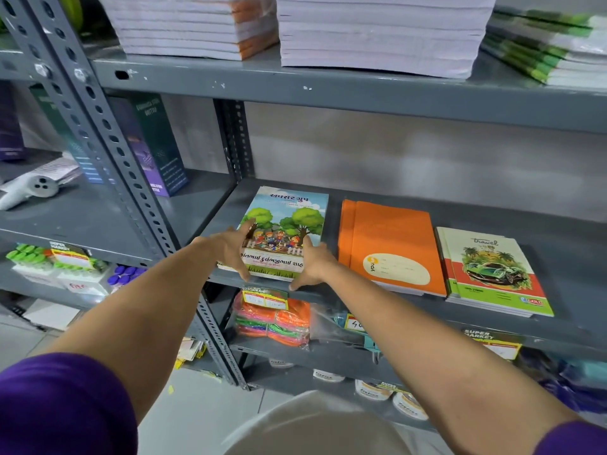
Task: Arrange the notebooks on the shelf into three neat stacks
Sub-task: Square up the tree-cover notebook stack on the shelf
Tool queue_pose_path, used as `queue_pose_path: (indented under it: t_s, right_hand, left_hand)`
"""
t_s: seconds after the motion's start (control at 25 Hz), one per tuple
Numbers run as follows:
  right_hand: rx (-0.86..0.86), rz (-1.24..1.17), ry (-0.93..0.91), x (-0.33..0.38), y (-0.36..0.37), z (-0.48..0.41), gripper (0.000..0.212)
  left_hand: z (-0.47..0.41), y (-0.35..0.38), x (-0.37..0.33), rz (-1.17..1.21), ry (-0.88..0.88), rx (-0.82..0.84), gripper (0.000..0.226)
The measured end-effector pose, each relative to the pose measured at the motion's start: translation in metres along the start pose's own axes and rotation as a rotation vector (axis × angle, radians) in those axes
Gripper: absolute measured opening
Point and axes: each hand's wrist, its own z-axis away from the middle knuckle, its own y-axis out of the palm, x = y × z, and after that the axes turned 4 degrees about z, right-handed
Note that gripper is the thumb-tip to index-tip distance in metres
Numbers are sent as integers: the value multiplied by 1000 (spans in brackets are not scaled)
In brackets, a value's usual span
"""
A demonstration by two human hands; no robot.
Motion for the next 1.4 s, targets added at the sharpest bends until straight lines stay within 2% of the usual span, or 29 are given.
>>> queue_pose_path:
  t_s: [0.12, 0.28, 0.44, 0.52, 0.68, 0.92, 1.12, 1.28, 1.4]
  right_hand:
    - [-52, -5, 6, 0, 6, -5, 125]
    - [-86, -24, -12, -2, 2, -9, 121]
    - [-130, -19, -7, -2, 2, -7, 123]
    - [-152, -3, -15, 0, 2, -6, 121]
    - [-184, 36, -19, 0, 4, -8, 115]
    - [-224, -12, -2, -1, 5, -8, 102]
    - [-236, -29, -15, -2, 6, -8, 114]
    - [-304, -14, -49, -5, 11, -8, 103]
    - [-334, -9, -53, -7, 14, -6, 104]
  left_hand:
    - [-6, 4, 6, 29, 7, -96, 133]
    - [-6, 2, 10, 89, 29, -134, 115]
    - [-2, -3, 7, 14, 46, -110, 128]
    - [-1, -2, 8, 60, 42, -141, 128]
    - [-3, 3, 15, 172, 68, -201, 115]
    - [-4, 4, 21, 189, 79, -210, 103]
    - [-5, 9, 26, 225, 97, -242, 111]
    - [-4, 12, 33, 274, 78, -277, 97]
    - [-4, 16, 37, 297, 55, -315, 89]
